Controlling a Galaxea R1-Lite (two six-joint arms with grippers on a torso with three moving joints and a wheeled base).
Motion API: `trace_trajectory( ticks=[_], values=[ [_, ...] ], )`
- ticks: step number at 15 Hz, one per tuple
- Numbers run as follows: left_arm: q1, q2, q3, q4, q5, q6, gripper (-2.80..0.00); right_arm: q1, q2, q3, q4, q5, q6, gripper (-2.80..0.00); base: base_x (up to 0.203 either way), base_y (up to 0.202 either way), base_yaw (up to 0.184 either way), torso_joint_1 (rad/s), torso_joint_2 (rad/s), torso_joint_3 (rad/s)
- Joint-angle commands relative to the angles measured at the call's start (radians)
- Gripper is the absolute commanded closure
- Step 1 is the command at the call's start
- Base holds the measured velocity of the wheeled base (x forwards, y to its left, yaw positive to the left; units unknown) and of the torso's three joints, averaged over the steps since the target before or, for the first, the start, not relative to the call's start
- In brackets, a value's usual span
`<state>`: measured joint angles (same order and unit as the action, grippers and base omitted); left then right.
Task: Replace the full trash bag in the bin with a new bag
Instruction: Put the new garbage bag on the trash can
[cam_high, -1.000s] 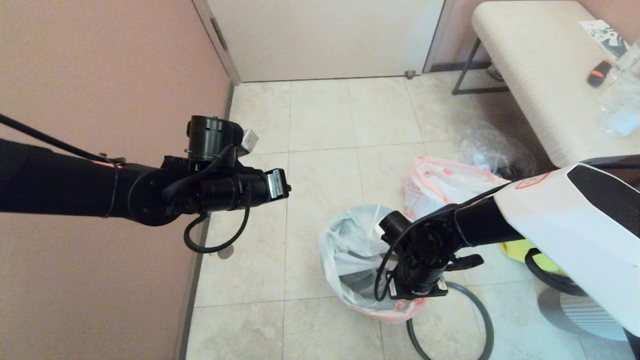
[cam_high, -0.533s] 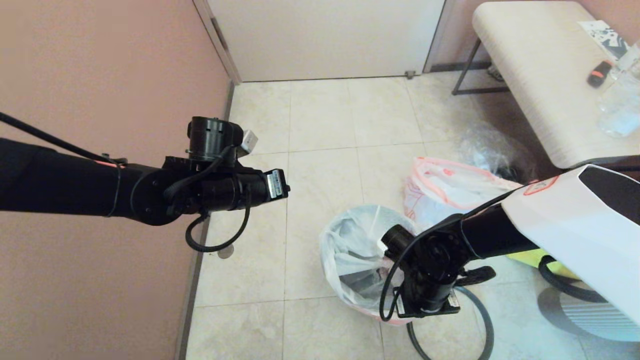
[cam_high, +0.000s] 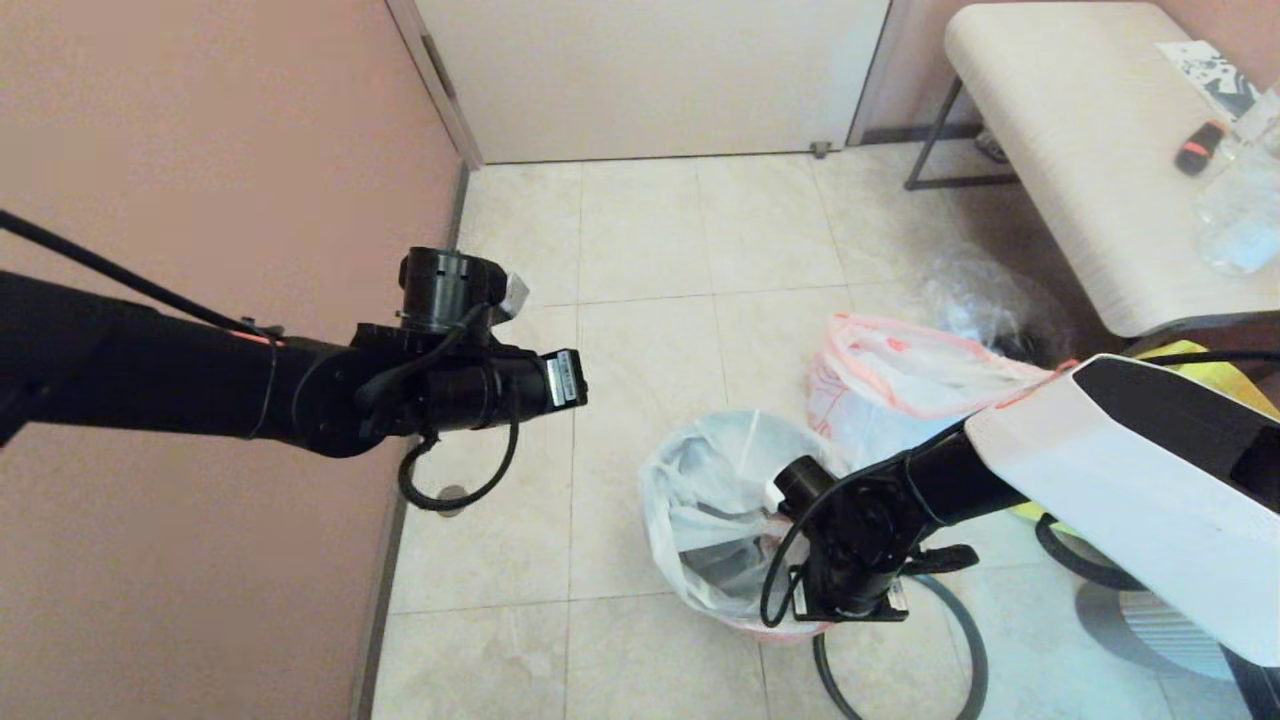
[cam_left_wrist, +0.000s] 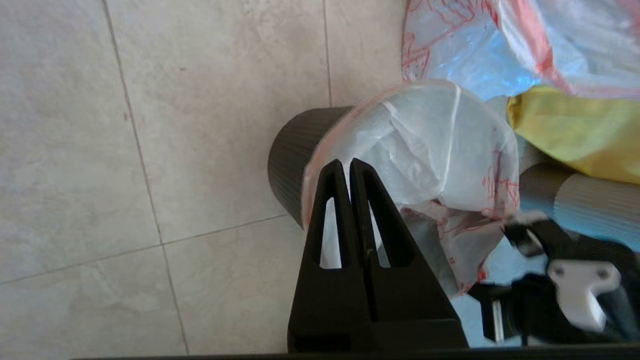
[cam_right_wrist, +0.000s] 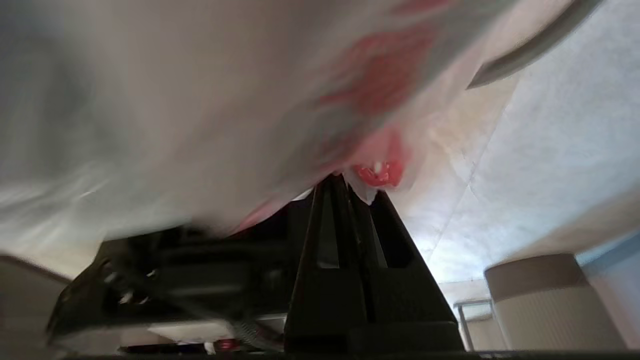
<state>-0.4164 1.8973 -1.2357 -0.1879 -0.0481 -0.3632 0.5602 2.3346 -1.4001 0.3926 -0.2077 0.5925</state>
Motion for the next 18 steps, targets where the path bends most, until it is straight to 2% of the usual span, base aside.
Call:
trace_trajectory(
  ticks=[1,3,4,6,8,11,14,18],
  values=[
    [-0.034,0.022,0.001,-0.002,0.026,-0.003,0.00,-0.018,0.017,0.022,0.004,-0.001,0.007,0.00,0.000,0.000,0.000,0.000,0.00,0.000],
    [-0.080,0.043,0.001,-0.016,0.096,-0.006,0.00,-0.042,0.013,0.031,-0.013,-0.014,0.029,0.00,0.000,0.000,0.000,0.000,0.00,0.000],
    [-0.102,0.054,0.003,-0.048,0.131,-0.022,0.00,-0.055,0.018,0.031,-0.070,-0.017,0.038,0.00,0.000,0.000,0.000,0.000,0.00,0.000],
    [-0.136,0.059,0.018,-0.107,0.169,-0.059,0.00,-0.073,-0.016,0.066,-0.233,-0.029,0.077,0.00,0.000,0.000,0.000,0.000,0.00,0.000],
    [-0.153,0.047,0.075,-0.142,0.169,-0.084,0.00,-0.086,-0.046,0.112,-0.417,-0.044,0.110,0.00,0.000,0.000,0.000,0.000,0.00,0.000],
    [-0.172,-0.003,0.233,-0.195,0.169,-0.127,0.00,-0.139,-0.008,0.131,-0.523,-0.068,0.119,0.00,0.000,0.000,0.000,0.000,0.00,0.000],
    [-0.172,-0.181,0.434,-0.207,0.170,-0.131,0.00,-0.178,0.000,0.155,-0.621,-0.067,0.118,0.00,0.000,0.000,0.000,0.000,0.00,0.000],
    [-0.142,-0.367,0.640,-0.209,0.172,-0.131,0.00,-0.204,-0.119,0.263,-0.646,-0.069,0.139,0.00,0.000,0.000,0.000,0.000,0.00,0.000]
  ],
)
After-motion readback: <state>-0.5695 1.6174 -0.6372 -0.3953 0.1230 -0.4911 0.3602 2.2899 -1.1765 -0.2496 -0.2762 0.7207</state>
